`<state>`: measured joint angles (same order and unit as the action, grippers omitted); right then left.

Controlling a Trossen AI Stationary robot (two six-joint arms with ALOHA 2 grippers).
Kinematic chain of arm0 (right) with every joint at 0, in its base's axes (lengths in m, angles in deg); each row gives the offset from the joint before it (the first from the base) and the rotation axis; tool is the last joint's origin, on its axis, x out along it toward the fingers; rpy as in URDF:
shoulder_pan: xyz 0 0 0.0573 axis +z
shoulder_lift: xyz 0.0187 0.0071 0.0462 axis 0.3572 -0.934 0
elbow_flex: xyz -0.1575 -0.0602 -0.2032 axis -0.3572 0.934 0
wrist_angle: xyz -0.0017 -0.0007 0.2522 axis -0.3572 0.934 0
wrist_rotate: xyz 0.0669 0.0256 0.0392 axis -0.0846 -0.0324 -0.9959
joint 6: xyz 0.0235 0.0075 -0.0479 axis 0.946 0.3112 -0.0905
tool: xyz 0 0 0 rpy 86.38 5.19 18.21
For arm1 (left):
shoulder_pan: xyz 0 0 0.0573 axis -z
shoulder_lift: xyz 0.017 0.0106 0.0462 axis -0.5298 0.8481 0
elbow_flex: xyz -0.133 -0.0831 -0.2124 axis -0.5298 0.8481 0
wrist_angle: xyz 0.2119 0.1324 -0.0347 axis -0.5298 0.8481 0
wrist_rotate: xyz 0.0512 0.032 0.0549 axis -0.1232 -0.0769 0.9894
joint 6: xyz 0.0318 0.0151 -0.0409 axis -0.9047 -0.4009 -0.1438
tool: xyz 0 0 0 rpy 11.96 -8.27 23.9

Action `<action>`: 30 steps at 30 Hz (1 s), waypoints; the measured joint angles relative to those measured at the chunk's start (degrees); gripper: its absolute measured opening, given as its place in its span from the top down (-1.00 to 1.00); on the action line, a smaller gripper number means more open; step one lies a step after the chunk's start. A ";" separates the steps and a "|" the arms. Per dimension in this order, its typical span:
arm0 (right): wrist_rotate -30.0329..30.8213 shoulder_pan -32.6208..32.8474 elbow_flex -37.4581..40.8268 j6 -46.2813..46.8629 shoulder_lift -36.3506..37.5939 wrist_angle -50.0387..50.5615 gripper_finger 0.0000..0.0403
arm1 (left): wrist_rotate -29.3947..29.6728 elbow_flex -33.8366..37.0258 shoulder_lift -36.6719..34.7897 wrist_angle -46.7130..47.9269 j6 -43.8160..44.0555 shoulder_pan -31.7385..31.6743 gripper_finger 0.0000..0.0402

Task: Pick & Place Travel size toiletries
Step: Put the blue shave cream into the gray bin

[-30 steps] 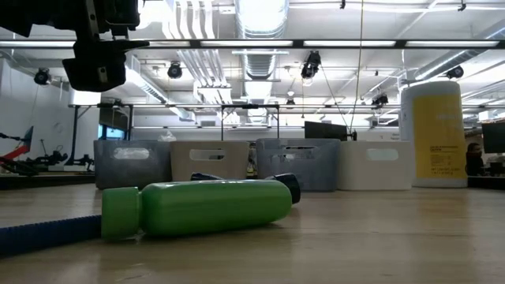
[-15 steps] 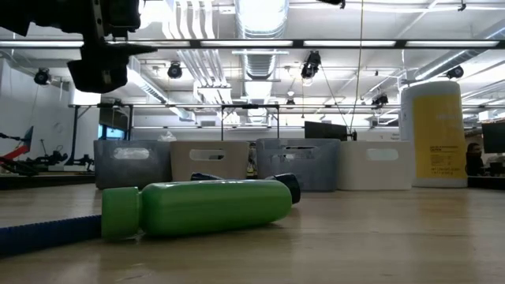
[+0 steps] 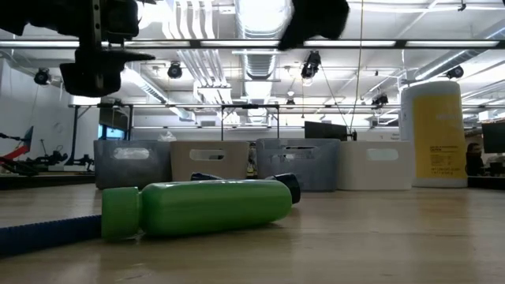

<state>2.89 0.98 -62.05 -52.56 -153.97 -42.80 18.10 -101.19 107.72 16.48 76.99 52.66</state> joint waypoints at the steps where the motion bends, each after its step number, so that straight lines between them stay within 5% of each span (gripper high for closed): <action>1: 0.92 -0.02 0.46 0.00 0.02 1.36 -0.80 | -0.04 0.00 0.26 0.59 -0.52 0.11 -0.36; 9: 2.04 1.59 6.11 10.30 -0.01 6.28 -0.80 | 2.60 0.02 5.85 -0.22 -8.00 -1.55 -0.36; 16: 4.71 4.58 9.33 23.41 -0.33 6.85 -0.81 | -2.32 -2.39 13.59 -0.33 -23.45 -2.10 -0.36; 22: 6.08 5.36 8.93 31.60 -0.21 11.57 -0.81 | -2.50 -9.35 23.40 5.75 -35.77 -2.43 -0.36; 30: 5.95 5.62 7.14 31.26 0.09 15.00 -0.81 | -1.76 -19.64 32.20 16.69 -40.02 -2.49 -0.36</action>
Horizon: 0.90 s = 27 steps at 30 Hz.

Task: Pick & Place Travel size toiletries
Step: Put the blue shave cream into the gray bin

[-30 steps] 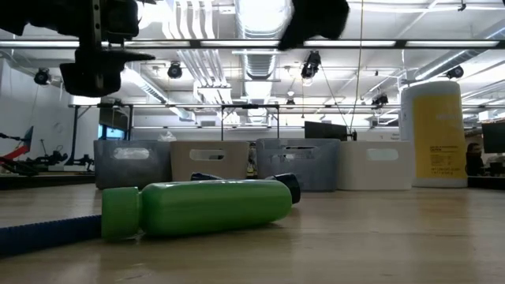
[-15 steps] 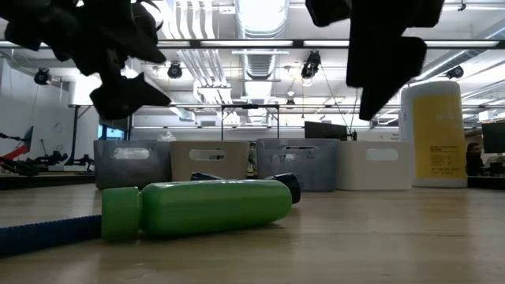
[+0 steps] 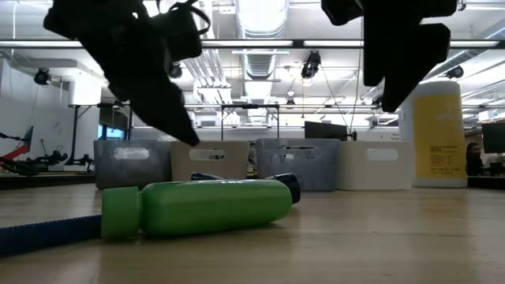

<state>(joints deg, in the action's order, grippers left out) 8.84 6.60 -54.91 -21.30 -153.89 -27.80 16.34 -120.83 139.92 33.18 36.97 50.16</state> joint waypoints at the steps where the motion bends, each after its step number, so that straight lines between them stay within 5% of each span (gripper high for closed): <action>1: 0.03 0.00 0.00 -0.35 0.00 0.79 -0.81 | 0.61 -0.67 0.67 0.12 -0.86 0.02 -0.36; 27: 5.54 0.72 3.32 -10.91 0.02 7.24 -0.81 | 3.60 -12.45 17.13 8.38 -5.93 -0.72 -0.31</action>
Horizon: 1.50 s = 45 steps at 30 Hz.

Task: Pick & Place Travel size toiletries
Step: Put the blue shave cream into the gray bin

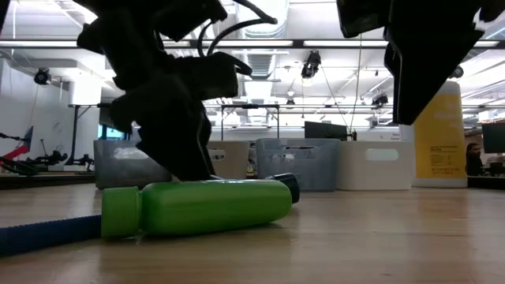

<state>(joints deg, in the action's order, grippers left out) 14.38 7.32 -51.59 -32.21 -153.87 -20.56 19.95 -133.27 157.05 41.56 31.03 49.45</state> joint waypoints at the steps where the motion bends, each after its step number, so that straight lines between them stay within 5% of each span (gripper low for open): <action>1: 0.77 0.00 0.39 0.07 0.25 0.15 -0.81 | -0.22 0.00 0.24 0.05 0.49 -0.18 -0.28; 12: 2.41 1.35 3.04 5.78 2.01 -0.02 -0.81 | 0.02 0.02 0.31 -0.23 -0.04 -0.90 0.35; 21: 7.22 3.34 2.91 13.42 4.77 1.62 -0.81 | 1.67 0.31 -9.01 9.29 6.89 -0.86 0.37; 26: 13.64 3.19 2.93 22.52 8.35 7.17 -0.81 | 11.27 0.31 -18.96 14.19 20.60 -0.86 0.37; 33: 25.40 2.17 2.93 41.14 13.36 14.58 -0.81 | 38.17 0.22 -24.89 14.99 43.38 -4.12 0.36; 45: 27.70 -0.09 2.90 40.04 16.22 14.73 -0.81 | 27.55 0.24 -11.76 11.66 50.14 -19.00 0.23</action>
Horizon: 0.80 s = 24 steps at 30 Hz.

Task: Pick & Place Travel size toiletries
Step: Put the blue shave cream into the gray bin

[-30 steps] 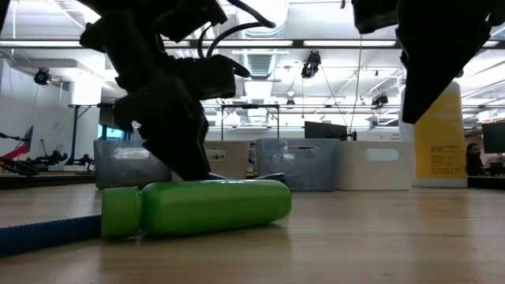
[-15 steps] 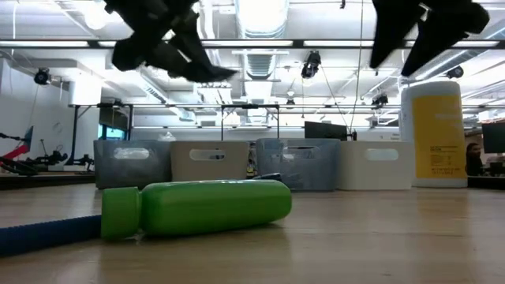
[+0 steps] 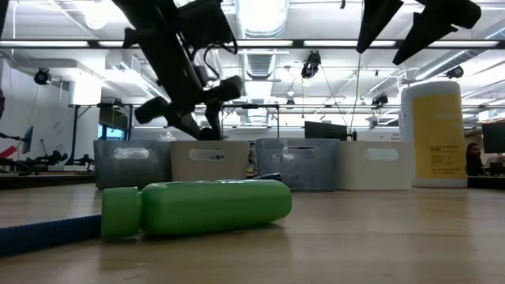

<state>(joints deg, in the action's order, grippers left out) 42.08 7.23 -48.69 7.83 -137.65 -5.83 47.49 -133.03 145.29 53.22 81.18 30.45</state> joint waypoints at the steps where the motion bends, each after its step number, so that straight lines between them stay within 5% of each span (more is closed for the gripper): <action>1: -0.37 0.00 -0.06 -0.33 0.02 -0.04 -0.81 | -0.14 -0.01 0.36 -0.29 0.69 -0.33 0.18; 10: -1.57 0.07 0.03 -3.05 0.04 -0.07 -0.81 | -3.60 -1.15 -1.90 -1.73 1.02 -0.51 -0.25; 13: -2.43 0.07 0.03 -5.27 0.04 -0.12 -0.81 | -9.83 -1.53 -4.47 -4.86 -11.12 0.79 -0.28; 19: -5.01 0.07 0.07 -10.43 0.04 -0.85 -0.81 | -33.96 -1.22 -9.02 -8.40 -36.92 5.90 -0.24; 24: -7.10 0.04 0.25 -16.35 0.04 -5.37 -0.81 | -38.26 -1.02 -8.71 -7.08 -49.05 11.66 -0.24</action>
<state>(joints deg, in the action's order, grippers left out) 34.98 7.28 -48.44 -8.52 -137.60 -11.20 9.23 -134.06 136.58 46.15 32.13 42.11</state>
